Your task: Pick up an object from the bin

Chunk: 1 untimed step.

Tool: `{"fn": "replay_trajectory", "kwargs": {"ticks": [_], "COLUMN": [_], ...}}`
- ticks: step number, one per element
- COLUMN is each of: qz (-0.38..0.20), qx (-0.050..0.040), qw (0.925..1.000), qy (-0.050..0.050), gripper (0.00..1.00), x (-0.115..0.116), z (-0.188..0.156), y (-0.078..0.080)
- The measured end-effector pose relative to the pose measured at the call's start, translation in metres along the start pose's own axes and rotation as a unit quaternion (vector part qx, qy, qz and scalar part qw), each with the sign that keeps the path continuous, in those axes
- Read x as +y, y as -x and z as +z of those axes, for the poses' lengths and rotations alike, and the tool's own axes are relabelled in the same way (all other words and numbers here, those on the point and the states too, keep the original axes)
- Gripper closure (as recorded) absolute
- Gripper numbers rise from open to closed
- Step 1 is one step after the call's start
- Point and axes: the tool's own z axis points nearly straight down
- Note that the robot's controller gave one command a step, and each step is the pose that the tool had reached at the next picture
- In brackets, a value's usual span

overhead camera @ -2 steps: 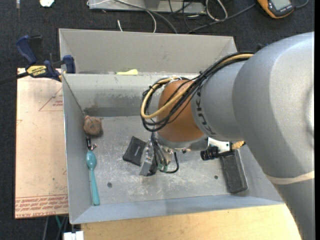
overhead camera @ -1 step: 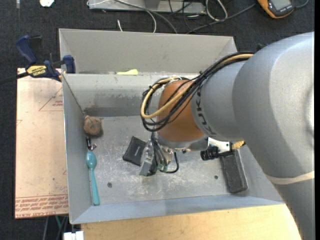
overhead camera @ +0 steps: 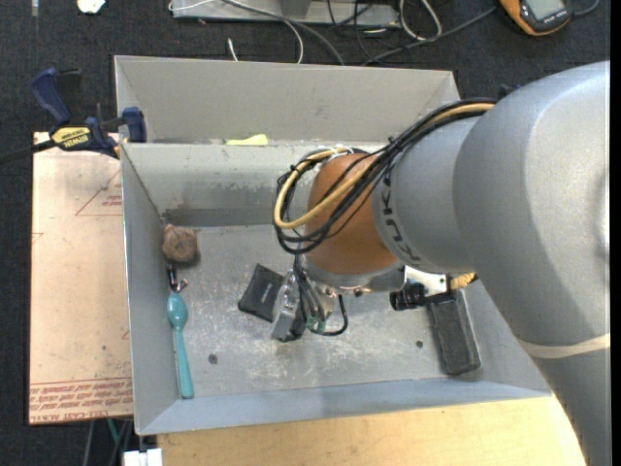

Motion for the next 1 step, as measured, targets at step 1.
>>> {"fn": "replay_trajectory", "kwargs": {"ticks": [1], "qz": [0.000], "qx": [0.0025], "qw": [1.0000], "qy": [-0.001], "gripper": [1.00], "x": [-0.0009], "z": [-0.0209], "y": [-0.0014]}}
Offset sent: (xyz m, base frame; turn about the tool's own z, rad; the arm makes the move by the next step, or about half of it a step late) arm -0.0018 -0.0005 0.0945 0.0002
